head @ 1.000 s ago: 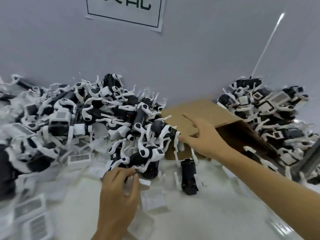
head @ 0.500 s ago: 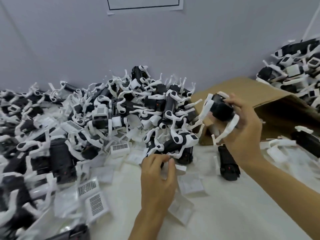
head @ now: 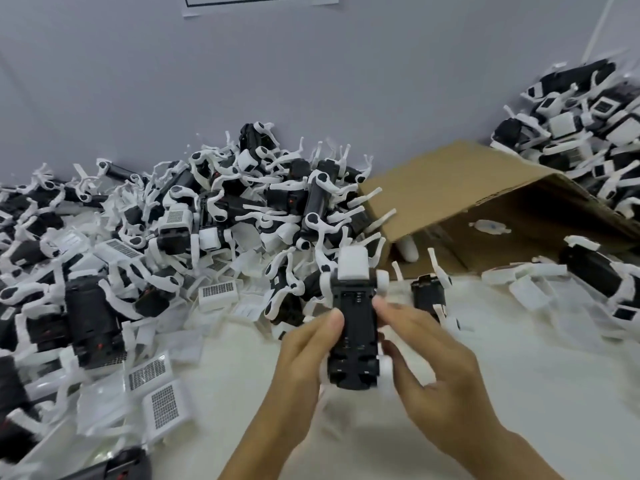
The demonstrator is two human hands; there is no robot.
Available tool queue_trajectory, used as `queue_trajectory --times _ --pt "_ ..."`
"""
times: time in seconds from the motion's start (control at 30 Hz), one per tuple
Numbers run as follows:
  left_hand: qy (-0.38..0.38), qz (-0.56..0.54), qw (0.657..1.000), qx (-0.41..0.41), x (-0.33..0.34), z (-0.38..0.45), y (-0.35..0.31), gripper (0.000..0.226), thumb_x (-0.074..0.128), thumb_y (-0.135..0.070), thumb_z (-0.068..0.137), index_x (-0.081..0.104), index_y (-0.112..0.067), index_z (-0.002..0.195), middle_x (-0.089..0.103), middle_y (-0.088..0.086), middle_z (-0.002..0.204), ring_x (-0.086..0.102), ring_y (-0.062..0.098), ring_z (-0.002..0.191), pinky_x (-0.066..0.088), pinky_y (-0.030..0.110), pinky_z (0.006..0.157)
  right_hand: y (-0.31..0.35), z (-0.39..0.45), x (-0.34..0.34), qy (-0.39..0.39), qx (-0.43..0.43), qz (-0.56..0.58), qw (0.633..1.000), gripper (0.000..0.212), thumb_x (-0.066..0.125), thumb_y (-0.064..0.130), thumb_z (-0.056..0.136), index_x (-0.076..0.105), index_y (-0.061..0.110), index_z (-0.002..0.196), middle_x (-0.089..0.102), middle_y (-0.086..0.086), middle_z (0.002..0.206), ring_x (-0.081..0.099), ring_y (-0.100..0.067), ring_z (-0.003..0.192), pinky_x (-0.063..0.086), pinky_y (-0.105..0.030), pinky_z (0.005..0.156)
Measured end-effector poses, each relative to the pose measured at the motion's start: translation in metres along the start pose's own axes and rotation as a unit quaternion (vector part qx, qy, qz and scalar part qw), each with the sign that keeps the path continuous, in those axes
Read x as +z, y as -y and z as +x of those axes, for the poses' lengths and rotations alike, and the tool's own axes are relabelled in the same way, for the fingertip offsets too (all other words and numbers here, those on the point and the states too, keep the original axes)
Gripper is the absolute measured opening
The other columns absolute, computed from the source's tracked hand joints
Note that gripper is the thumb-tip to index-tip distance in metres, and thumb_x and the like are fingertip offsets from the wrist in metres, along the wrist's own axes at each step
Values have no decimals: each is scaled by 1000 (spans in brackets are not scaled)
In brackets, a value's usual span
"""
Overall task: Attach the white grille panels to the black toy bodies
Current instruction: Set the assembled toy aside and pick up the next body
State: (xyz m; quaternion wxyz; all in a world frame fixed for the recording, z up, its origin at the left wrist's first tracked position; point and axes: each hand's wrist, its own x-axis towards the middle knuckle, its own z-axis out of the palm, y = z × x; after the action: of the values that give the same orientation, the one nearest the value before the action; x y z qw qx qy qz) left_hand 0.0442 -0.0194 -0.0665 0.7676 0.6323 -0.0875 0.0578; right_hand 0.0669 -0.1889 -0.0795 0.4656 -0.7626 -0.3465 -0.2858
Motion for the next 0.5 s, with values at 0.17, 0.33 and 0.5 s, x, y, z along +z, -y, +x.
queue_trajectory --times 0.17,0.33,0.5 --pt "-51 -74 996 -16 12 -6 -7 40 78 -33 75 76 -13 109 75 16 108 71 28 101 57 38 85 8 -4 -2 -12 122 80 989 42 62 37 95 56 33 137 62 20 134 58 -10 128 48 -22 100" --pt "-86 -205 971 -85 35 -14 -10 45 84 -24 71 74 -15 115 72 15 118 71 32 108 60 38 77 15 -11 3 80 206 52 974 98 73 79 65 47 34 147 59 24 131 56 -2 124 48 -23 100" --pt "-64 -188 974 -106 29 -14 -10 43 77 -37 80 76 -12 115 73 12 118 69 21 110 59 28 80 12 -9 1 88 201 74 973 70 77 55 71 51 50 136 66 19 117 62 -5 114 49 -18 92"
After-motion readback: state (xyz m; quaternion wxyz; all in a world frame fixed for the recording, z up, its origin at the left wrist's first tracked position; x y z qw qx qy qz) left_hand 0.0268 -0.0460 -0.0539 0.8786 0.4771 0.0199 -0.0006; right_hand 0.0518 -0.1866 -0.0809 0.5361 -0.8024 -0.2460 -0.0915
